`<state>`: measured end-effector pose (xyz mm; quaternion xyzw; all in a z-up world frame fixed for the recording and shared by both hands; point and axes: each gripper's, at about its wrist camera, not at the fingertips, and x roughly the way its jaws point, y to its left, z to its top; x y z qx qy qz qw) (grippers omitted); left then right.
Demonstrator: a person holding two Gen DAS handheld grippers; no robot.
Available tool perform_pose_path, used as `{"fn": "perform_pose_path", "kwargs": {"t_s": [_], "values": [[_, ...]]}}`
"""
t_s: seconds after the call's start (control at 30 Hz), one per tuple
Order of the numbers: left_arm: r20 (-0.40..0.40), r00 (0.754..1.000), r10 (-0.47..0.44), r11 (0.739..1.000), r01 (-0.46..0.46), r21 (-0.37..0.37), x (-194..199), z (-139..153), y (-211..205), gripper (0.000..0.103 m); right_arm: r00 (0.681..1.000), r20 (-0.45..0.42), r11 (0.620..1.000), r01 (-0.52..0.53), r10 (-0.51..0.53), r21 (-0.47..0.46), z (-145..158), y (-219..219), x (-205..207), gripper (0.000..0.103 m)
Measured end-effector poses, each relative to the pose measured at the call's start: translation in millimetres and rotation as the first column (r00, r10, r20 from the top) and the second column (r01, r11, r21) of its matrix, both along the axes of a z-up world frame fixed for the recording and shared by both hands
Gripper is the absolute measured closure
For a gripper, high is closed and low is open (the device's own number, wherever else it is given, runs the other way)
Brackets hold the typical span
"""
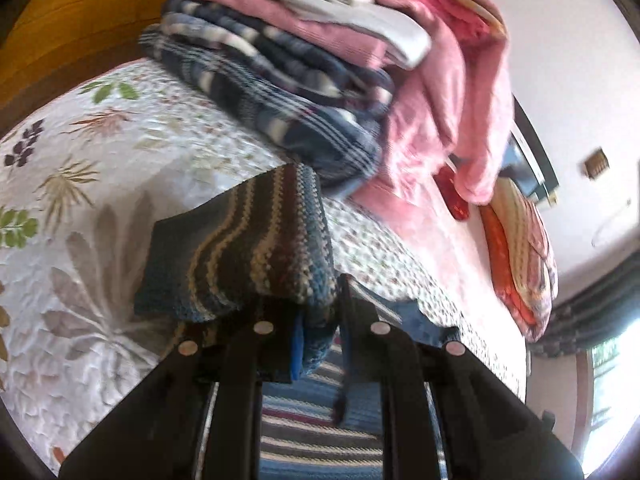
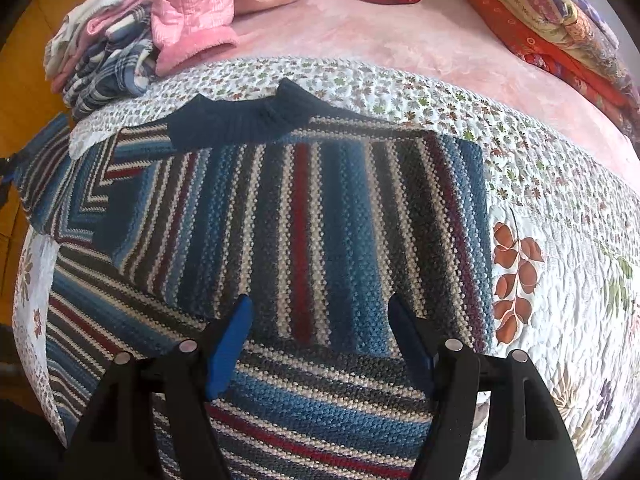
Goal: Fold small clothes
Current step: 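Fold the held sleeve across the sweater body with the left gripper, release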
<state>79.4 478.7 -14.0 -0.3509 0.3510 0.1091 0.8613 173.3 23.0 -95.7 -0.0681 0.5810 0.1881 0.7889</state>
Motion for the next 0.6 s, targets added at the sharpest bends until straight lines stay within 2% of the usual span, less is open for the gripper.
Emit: {"fn": "perform_pose_path", "kwargs": {"t_s": [0.33, 0.6], "values": [[-0.022, 0.989, -0.149, 0.987, 0.151, 0.061, 28.2, -6.2, -76.1, 0.090, 1.000, -0.002, 1.000, 0.008, -0.008, 0.001, 0.5, -2.2, 1.2, 0.033], [-0.101, 0.944, -0.315, 0.944, 0.322, 0.065, 43.1, -38.8, -137.3, 0.088, 1.000, -0.001, 1.000, 0.002, -0.002, 0.000, 1.1, -1.8, 1.1, 0.033]]}}
